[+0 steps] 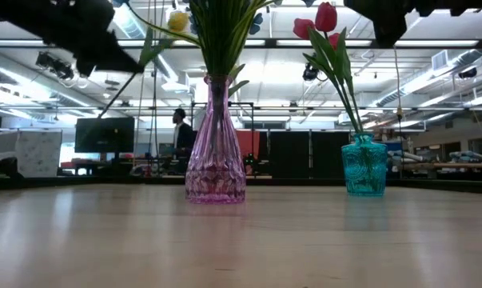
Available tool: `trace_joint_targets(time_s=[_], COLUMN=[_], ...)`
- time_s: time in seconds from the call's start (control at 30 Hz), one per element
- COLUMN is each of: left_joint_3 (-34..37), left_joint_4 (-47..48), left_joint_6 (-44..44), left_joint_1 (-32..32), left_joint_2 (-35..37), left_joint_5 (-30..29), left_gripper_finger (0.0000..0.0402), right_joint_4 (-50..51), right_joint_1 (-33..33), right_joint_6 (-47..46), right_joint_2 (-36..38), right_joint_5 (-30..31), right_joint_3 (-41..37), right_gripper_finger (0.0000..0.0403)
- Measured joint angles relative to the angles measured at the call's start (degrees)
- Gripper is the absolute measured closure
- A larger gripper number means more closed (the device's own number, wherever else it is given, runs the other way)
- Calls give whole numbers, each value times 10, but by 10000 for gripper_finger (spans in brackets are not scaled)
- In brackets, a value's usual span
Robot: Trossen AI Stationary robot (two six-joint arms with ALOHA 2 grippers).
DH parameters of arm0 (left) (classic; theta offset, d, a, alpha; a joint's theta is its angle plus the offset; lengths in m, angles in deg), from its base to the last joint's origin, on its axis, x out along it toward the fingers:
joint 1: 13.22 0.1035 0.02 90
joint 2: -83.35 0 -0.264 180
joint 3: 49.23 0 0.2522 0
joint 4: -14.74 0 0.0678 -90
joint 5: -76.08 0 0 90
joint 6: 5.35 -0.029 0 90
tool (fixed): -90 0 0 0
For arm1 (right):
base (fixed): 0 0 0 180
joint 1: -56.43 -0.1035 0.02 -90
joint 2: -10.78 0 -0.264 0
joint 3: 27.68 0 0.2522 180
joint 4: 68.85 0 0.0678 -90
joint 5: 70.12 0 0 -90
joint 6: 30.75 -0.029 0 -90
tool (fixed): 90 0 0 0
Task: Sort flowers into vase by color
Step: Put the yellow flower into the red transparent vase
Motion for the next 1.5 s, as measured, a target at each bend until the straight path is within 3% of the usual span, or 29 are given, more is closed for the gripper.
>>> trace_joint_targets(time_s=[0.3, 0.53, 0.63, 0.8, 1.0, 1.2, 1.5], left_joint_3=[6, 82, 107, 122, 147, 149, 149], left_joint_4=[-222, -480, -547, -575, -656, -766, -979], left_joint_6=[-167, -276, -271, -231, -215, -168, -86], left_joint_1=[5, 31, 65, 131, 202, 275, 330], left_joint_2=[-1, -1, -3, -15, -65, -154, -325], left_joint_5=[5, 118, 185, 285, 375, 480, 549], left_gripper_finger=[377, 377, 377, 376, 376, 376, 376], right_joint_4=[-49, -163, -218, -274, -313, -326, -329], right_joint_1=[9, -14, -16, -15, -8, -5, 13], right_joint_6=[-71, -57, -47, -46, -50, -43, -42], right_joint_2=[-38, -110, -148, -211, -247, -257, -257], right_joint_5=[21, 109, 124, 166, 189, 226, 224], right_joint_3=[0, 0, 0, 0, 0, 0, 0], right_gripper_finger=[145, 145, 145, 145, 145, 145, 145])
